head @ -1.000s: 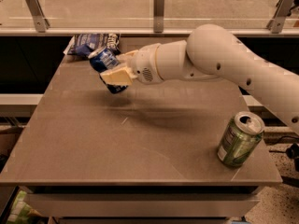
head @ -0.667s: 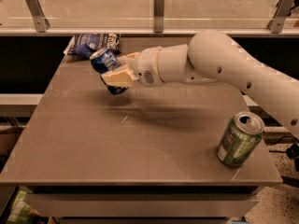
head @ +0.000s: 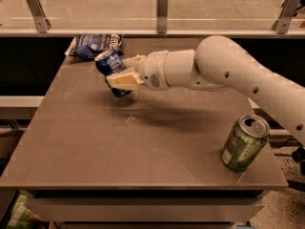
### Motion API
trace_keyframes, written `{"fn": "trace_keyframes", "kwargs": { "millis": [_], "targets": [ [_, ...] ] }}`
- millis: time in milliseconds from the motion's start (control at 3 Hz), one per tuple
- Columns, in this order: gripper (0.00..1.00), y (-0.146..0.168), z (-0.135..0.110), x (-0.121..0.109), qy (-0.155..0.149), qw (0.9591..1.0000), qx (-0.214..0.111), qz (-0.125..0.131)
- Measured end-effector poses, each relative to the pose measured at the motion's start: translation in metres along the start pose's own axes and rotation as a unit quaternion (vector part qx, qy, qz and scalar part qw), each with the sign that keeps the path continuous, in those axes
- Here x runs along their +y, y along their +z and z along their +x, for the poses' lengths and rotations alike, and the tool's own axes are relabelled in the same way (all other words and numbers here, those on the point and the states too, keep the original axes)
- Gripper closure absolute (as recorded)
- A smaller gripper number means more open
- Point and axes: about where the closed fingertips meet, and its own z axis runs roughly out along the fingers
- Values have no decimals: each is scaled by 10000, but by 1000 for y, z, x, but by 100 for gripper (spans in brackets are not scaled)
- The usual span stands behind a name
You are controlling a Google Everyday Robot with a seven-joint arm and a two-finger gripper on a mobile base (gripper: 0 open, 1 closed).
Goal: Place pepsi can upright
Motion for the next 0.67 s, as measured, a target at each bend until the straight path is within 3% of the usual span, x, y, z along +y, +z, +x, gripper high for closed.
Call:
{"fn": "trace_keyframes", "kwargs": {
  "millis": [667],
  "targets": [
    [100,-5,4,-8,-16,9999,-121,-62]
  ]
}}
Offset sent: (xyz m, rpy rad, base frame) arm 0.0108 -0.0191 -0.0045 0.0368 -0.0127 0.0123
